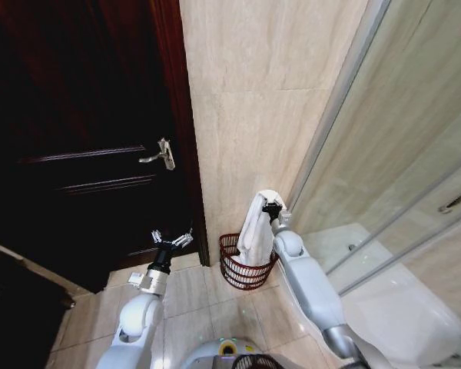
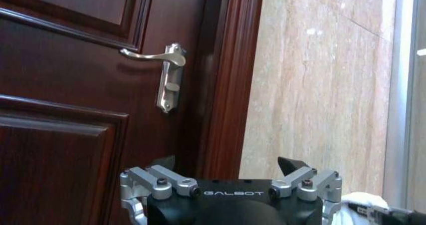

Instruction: Discard the used towel into the hamper.

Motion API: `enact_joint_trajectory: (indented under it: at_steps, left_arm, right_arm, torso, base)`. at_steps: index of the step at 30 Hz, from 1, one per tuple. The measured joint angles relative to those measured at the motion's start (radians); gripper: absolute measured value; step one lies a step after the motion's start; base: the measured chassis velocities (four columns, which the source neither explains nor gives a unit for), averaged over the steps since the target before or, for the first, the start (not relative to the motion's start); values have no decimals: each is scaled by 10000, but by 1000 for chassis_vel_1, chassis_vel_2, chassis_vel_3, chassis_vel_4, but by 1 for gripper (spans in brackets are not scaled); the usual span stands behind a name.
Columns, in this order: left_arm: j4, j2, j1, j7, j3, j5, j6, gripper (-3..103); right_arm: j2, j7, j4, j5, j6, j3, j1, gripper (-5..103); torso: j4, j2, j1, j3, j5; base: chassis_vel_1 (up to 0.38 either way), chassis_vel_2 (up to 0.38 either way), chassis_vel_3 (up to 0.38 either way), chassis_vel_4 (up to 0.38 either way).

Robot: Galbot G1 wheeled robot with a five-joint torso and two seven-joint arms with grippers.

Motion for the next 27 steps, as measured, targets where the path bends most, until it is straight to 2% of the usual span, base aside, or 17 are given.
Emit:
enact_joint_trajectory:
  at_steps: [8,16,27]
  left_arm:
    - [0,-51,25,26,16,24,-10,100]
    - [-76,-27,71,47,-6,44,-20,100]
    - [-82,-46,104,63,-3,81,-17,100]
  right_arm:
    - [104,-151,-403,146,-493,129,-83,7]
    - [99,-327,-486,402,-1523,278,-287,7]
    - [296,-662,-603,417,-1673,250,-433,7]
  torso:
    - [0,-360,-163,-194,2]
    - [0,-802,-372,-428,1]
    - [0,-1313,-607,-705,1]
  base:
    - [0,0,0,0]
    - [0,0,0,0]
    - [0,0,0,0]
